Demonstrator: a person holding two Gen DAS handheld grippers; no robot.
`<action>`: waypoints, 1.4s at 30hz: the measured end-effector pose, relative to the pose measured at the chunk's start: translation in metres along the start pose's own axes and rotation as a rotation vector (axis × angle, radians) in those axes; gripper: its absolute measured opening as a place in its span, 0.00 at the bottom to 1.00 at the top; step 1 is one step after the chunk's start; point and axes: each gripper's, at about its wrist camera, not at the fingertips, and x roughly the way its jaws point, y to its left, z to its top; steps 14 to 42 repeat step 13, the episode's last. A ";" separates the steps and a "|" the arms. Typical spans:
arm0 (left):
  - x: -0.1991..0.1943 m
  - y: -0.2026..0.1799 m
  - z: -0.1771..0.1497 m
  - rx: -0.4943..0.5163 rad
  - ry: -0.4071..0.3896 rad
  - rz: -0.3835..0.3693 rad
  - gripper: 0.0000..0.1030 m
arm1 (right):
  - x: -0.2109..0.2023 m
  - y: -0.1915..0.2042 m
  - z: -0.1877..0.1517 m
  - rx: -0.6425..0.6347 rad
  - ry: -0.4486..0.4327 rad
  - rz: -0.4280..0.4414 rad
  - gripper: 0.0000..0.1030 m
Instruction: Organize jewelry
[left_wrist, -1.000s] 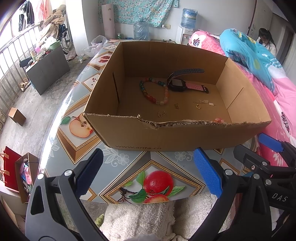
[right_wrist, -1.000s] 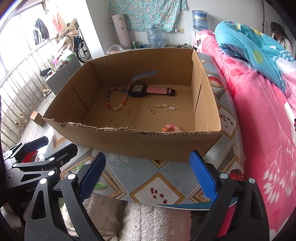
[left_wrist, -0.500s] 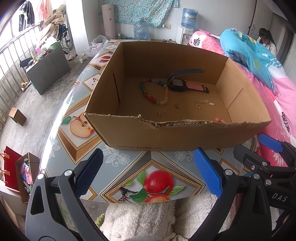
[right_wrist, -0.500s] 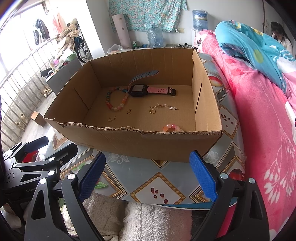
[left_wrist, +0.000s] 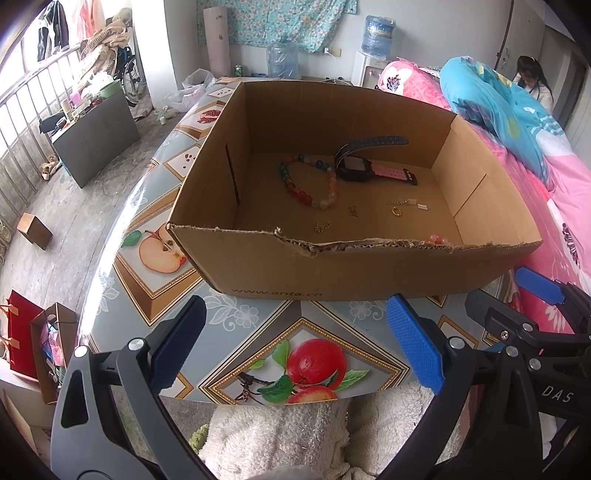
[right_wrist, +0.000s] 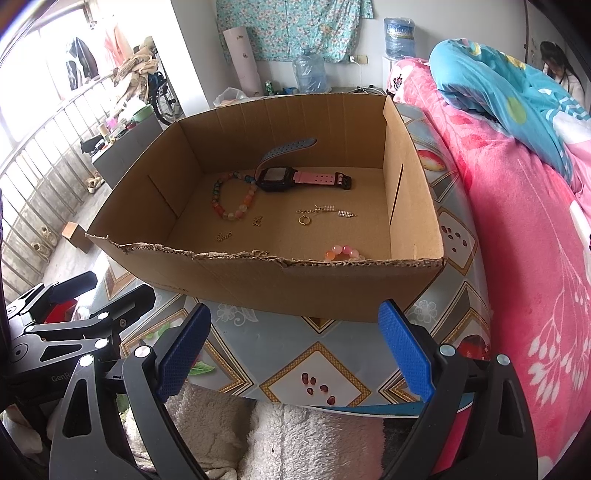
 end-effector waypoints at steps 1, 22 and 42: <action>0.000 0.000 0.000 0.000 0.001 0.000 0.92 | 0.000 -0.001 0.001 0.000 0.000 0.001 0.87; 0.000 0.000 0.000 0.001 -0.003 0.002 0.92 | 0.001 -0.002 0.000 0.002 0.001 0.002 0.87; 0.000 0.000 0.000 0.001 -0.003 0.002 0.92 | 0.001 -0.002 0.000 0.002 0.001 0.002 0.87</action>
